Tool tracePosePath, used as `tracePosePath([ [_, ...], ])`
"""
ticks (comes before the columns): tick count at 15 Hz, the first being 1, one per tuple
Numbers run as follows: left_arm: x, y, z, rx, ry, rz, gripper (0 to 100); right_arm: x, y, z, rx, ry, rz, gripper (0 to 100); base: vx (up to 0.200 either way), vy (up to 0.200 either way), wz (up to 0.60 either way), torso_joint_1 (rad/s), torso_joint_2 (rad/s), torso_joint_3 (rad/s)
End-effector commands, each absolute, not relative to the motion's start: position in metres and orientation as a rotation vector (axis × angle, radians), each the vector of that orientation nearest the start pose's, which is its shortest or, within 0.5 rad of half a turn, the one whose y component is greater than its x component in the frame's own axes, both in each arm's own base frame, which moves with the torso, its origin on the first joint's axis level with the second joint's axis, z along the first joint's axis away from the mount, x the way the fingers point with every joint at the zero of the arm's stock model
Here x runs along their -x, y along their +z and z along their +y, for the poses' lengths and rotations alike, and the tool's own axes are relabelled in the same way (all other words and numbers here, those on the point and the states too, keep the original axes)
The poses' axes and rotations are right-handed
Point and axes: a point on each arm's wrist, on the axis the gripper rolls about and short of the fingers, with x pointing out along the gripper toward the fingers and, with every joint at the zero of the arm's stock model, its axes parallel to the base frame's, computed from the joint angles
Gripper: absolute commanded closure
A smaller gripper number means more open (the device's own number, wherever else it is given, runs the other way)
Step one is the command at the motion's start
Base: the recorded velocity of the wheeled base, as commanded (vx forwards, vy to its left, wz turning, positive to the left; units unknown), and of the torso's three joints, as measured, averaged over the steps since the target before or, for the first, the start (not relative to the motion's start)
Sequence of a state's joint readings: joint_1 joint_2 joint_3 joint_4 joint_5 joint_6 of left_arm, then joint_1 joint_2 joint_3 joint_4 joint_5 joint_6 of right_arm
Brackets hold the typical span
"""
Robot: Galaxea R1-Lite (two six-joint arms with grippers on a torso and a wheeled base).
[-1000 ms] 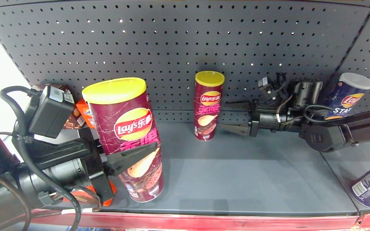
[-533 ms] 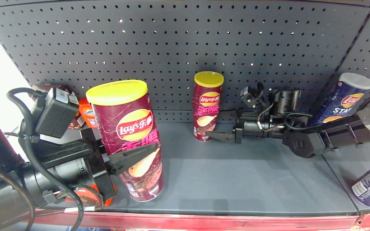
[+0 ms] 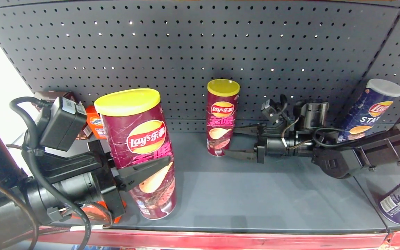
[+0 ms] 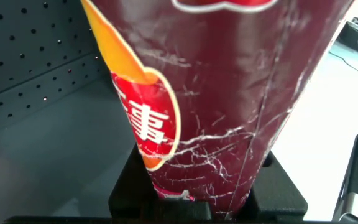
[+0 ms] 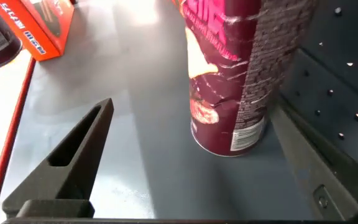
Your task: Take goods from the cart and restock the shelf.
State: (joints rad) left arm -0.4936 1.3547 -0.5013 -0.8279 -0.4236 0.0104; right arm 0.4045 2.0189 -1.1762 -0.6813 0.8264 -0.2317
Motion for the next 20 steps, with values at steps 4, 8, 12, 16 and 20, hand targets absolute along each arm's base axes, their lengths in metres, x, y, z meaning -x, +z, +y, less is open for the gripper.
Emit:
tracePosePath([
  [4, -0.179, 0.207, -0.107, -0.011, -0.917, 0.027, 100, -0.374, 0.177, 0.180, 0.173, 1.223, -0.010, 0, 0.000, 0.000, 0.00, 0.000, 0.00, 0.000],
  [8, -0.182, 0.206, -0.109, -0.011, -0.917, 0.033, 100, -0.383, 0.172, 0.197, 0.168, 1.250, -0.021, 0, 0.000, 0.000, 0.00, 0.000, 0.00, 0.000],
  [12, -0.181, 0.205, -0.108, -0.012, -0.916, 0.040, 100, -0.392, 0.173, 0.218, 0.146, 1.241, -0.034, 0, 0.000, 0.000, 0.00, 0.000, 0.00, 0.000],
  [16, -0.180, 0.204, -0.107, -0.012, -0.914, 0.043, 100, -0.394, 0.171, 0.218, 0.131, 1.237, -0.054, 100, 0.000, 0.000, 0.00, 0.000, 0.00, 0.000],
  [20, -0.180, 0.204, -0.108, -0.012, -0.914, 0.041, 100, -0.388, 0.178, 0.214, 0.130, 1.235, -0.059, 100, 0.000, 0.000, 0.00, 0.000, 0.00, 0.000],
])
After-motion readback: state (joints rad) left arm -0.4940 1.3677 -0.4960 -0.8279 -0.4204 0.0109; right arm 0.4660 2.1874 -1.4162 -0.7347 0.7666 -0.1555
